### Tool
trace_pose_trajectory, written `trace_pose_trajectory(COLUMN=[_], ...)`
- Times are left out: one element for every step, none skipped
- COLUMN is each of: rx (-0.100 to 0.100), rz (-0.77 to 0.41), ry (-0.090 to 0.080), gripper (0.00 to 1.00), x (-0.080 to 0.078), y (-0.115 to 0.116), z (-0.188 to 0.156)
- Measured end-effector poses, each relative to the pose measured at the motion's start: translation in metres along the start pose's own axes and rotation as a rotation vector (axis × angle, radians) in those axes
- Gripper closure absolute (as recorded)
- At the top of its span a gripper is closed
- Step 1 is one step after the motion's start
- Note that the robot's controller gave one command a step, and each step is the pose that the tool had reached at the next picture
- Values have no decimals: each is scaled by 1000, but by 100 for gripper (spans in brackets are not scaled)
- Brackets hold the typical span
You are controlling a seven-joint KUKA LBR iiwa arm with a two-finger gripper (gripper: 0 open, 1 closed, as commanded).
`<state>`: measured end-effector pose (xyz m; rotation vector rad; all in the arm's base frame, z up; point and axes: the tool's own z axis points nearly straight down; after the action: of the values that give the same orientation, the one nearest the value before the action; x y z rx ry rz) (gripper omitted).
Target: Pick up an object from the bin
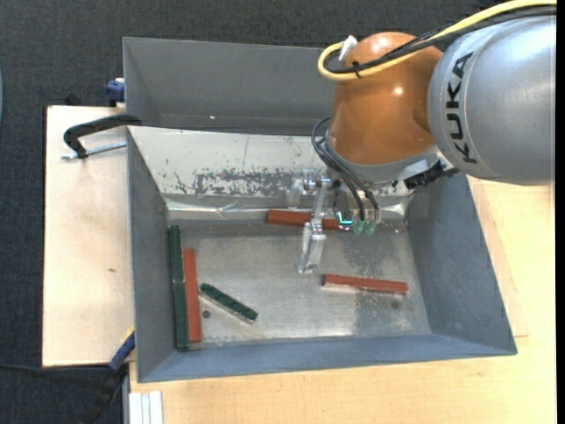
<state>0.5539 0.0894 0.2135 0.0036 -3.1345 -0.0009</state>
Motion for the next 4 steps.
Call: trace_pose_trajectory(rx=[-1, -4, 1, 1], rz=[2, -22, -39, -37], ry=[-9, -19, -10, -2], gripper=[0, 0, 0, 0], x=[-2, -16, -20, -15], y=[0, -31, -70, -85], z=[-5, 30, 76, 102])
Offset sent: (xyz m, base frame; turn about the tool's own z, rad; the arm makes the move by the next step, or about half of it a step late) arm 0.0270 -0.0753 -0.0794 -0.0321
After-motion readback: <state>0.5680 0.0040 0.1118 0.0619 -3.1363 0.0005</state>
